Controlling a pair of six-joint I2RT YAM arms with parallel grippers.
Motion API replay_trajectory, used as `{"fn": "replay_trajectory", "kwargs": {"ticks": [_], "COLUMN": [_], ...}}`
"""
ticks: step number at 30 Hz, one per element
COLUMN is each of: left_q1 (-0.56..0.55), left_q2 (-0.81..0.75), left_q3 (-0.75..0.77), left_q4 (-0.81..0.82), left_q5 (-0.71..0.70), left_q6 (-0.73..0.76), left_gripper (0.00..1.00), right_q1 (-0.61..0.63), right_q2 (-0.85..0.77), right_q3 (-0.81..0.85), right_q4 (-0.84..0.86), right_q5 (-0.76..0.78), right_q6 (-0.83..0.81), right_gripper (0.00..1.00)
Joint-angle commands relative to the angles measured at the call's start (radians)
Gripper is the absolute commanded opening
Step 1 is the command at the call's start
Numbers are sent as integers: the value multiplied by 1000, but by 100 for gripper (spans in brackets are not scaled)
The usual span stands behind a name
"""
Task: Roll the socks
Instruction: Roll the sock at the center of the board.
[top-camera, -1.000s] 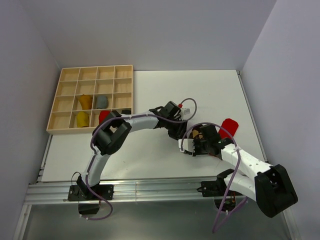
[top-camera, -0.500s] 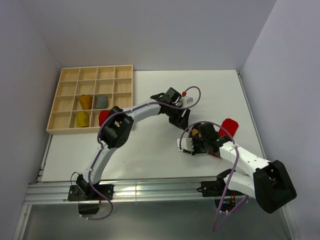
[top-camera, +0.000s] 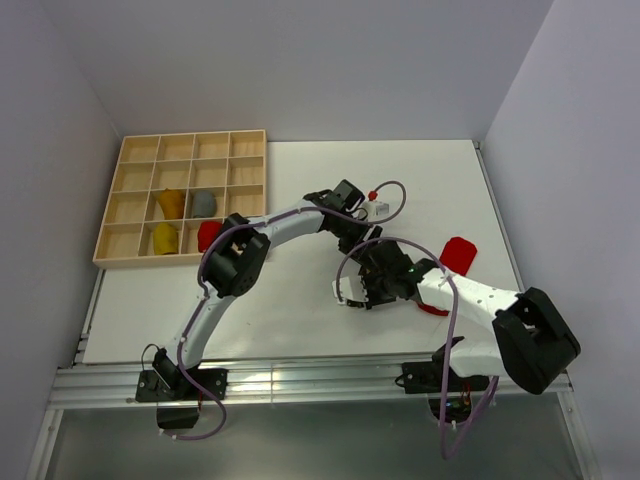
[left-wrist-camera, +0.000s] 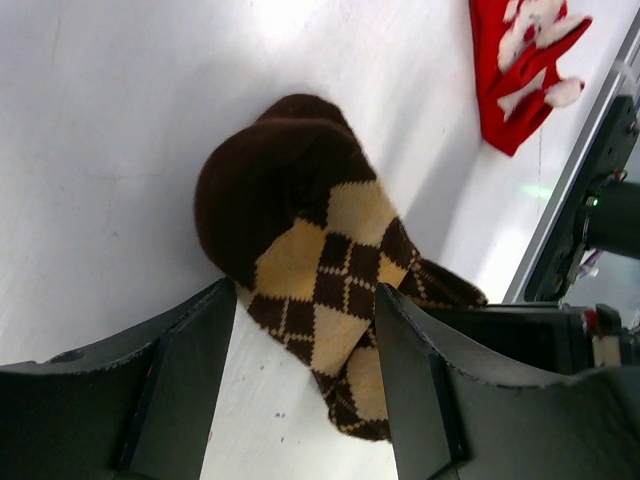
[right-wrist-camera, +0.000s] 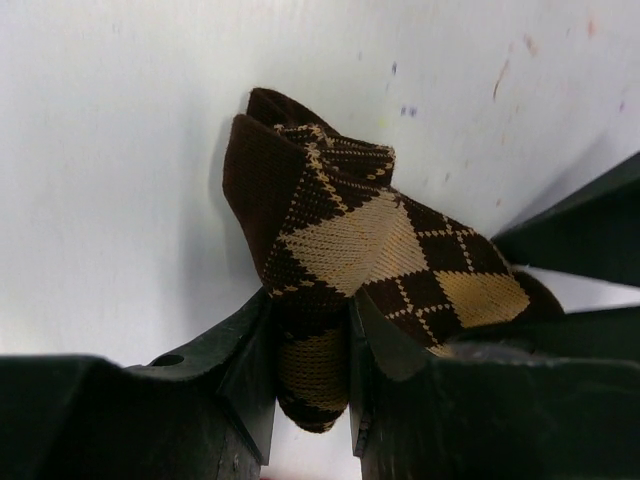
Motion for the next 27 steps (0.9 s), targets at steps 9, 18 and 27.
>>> {"fn": "replay_trajectory", "kwargs": {"ticks": [9,18,27], "left_q1": [-18,-31,101], "left_q2": [53,114,-32], "left_q3": [-19,-14,-201], "left_q4": [-193,-239,-122], "left_q5": [-191,-471,-555], "left_q6": [105,-21,-170], "left_gripper": [51,0,0], "right_q1": [63,59,-15], "right_q2": [92,48,5], "right_q3": [62,33,62], "right_q4": [39,78,46], "right_q5": [30,23,-42], "right_q6": [51,74,92], "right_gripper": [18,16,16]}}
